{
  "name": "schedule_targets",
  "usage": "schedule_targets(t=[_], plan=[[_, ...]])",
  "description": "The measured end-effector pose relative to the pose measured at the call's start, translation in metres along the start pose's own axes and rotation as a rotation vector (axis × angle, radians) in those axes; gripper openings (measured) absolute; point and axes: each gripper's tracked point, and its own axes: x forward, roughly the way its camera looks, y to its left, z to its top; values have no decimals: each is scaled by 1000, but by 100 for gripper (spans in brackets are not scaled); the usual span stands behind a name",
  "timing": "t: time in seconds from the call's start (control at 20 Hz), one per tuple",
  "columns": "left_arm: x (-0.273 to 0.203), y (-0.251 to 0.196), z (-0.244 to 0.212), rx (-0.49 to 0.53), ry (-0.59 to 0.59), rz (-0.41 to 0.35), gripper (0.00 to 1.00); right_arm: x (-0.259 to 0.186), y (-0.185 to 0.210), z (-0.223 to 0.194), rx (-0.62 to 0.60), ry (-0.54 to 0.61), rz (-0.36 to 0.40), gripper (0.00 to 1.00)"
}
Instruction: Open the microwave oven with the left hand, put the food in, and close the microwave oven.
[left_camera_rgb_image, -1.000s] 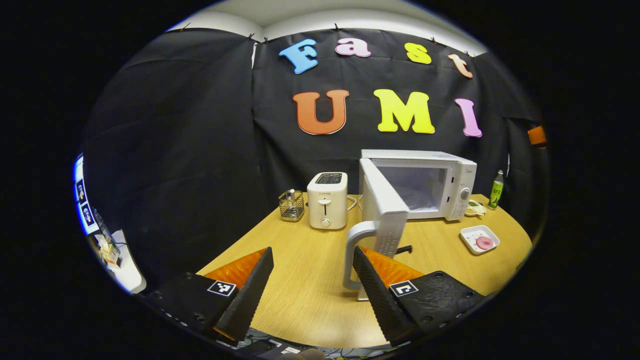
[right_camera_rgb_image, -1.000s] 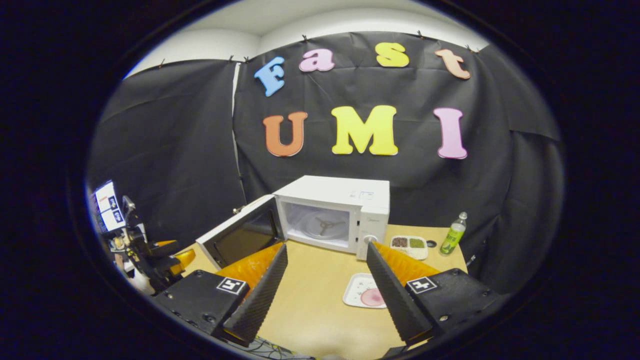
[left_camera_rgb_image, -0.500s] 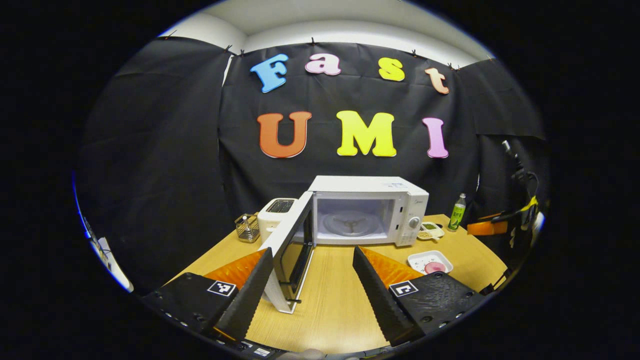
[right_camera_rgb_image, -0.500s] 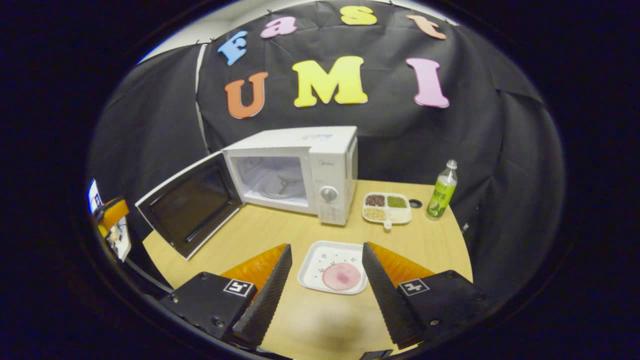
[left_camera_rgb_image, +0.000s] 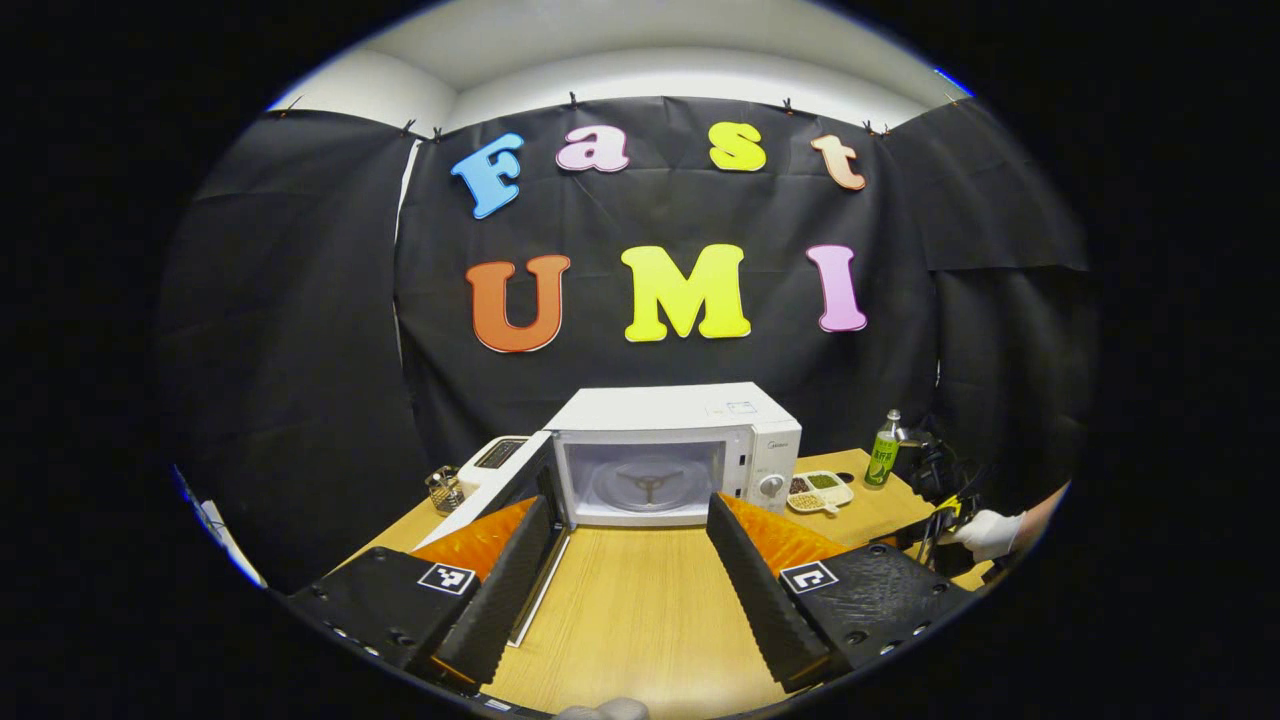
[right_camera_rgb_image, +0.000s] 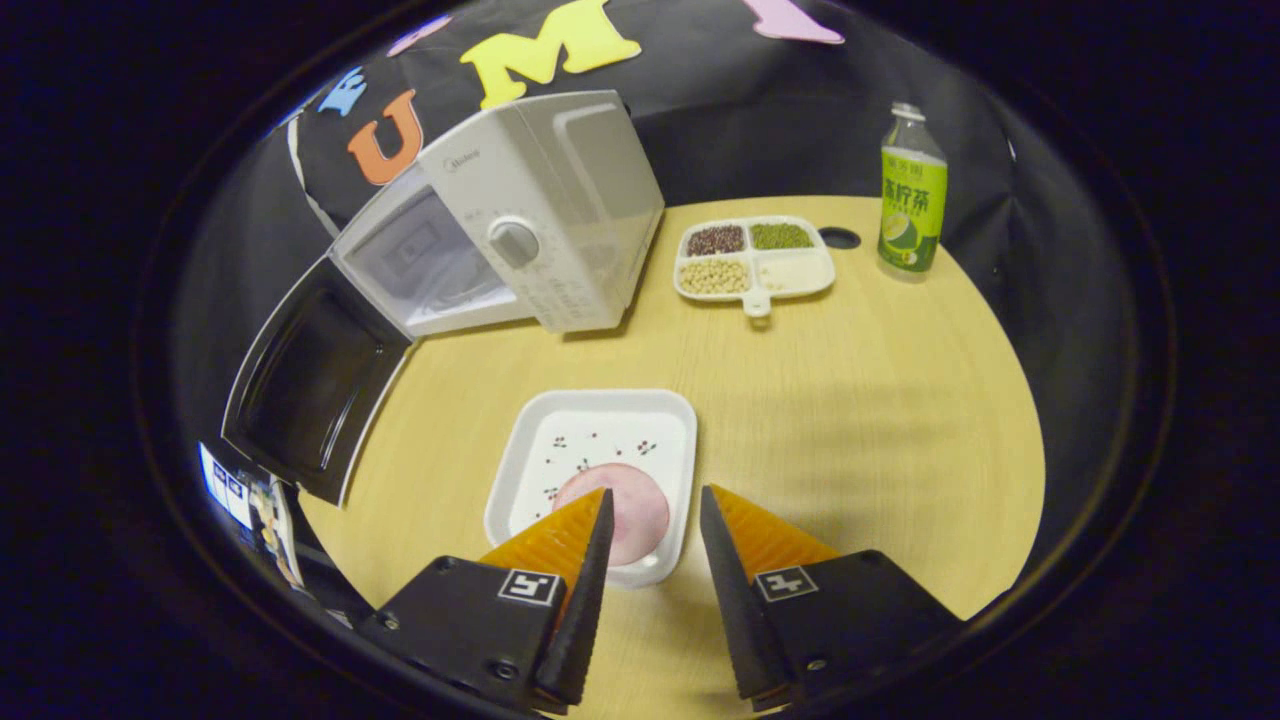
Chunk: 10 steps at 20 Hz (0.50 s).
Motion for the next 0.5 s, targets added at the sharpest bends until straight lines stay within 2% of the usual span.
schedule_targets(t=[0.15,0.25,0.4,0.45,0.5], plan=[[2,-15,3,7,18,24,95,19,-2,-2,25,69,41,39],[1,-20,6,8,23,43,96,26,-2,-8,52,126,69,25],[-4,-27,9,9,28,72,96,31,-8,-10,103,158,84,13],[-6,-29,9,11,33,81,96,30,-7,-8,127,170,92,0],[-9,-28,8,14,35,93,96,28,-6,-9,162,178,107,7]])
